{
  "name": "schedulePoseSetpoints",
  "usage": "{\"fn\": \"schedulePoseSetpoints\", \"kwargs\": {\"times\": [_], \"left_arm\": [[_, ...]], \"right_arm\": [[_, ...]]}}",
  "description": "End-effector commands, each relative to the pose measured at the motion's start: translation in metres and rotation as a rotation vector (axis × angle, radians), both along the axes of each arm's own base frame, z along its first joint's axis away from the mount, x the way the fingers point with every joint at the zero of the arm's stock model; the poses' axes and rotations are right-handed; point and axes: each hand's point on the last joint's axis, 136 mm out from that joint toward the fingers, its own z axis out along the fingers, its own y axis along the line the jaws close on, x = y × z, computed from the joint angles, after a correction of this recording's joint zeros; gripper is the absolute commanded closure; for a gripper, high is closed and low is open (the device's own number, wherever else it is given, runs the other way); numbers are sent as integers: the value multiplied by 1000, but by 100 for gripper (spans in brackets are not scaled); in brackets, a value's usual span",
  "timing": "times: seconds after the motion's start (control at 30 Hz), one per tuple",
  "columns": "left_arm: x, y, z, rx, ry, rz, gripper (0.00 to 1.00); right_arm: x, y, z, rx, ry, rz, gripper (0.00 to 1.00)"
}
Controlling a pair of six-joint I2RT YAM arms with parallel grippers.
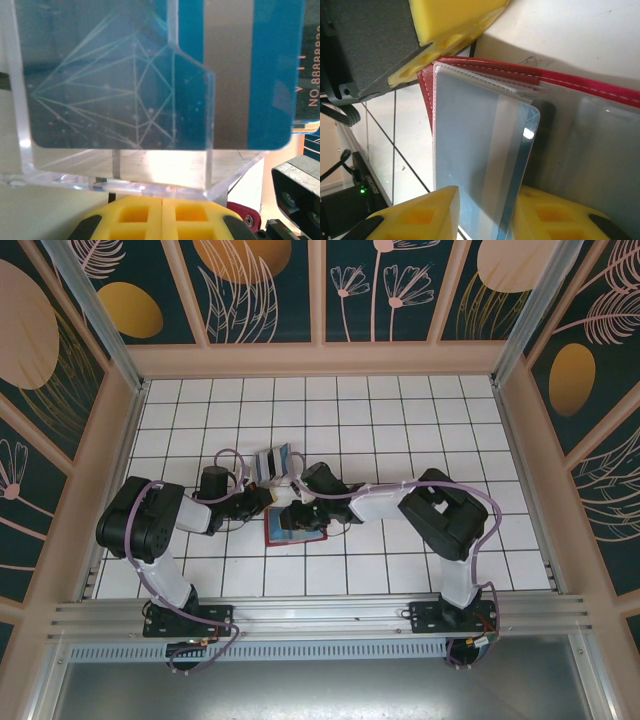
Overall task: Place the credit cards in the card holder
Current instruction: Insert the credit card into the card slot, then flip over the card slot in the card holder.
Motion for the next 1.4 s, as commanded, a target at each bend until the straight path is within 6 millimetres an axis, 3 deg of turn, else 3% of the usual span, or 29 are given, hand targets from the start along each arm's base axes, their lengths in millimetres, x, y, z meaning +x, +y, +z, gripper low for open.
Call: {"fn": "schedulePoseSetpoints", "kwargs": {"times": [0.0, 0.23, 0.33, 0.47, 0.73, 0.93, 1.37], "left_arm": [[-41, 30, -71, 207, 263, 64, 100], [-41, 30, -69, 202, 259, 66, 100], [-43, 30, -67, 186, 254, 87, 100], [-45, 29, -69, 185, 261, 75, 100], [-46, 28, -69, 172, 261, 73, 100], [-46, 26, -69, 160, 265, 67, 100], [-48, 27, -72, 163, 273, 70, 100]], "right_arm": [[4, -13, 8, -80, -92, 6, 65], [-1, -37, 21, -122, -74, -40, 63], [3, -42, 33, -133, -87, -96, 55], [9, -65, 24, -224, -122, -168, 44], [9, -80, 6, -307, -120, -190, 44], [5, -81, -7, -326, -100, -186, 44], [1, -57, 2, -276, -135, -105, 54]]}}
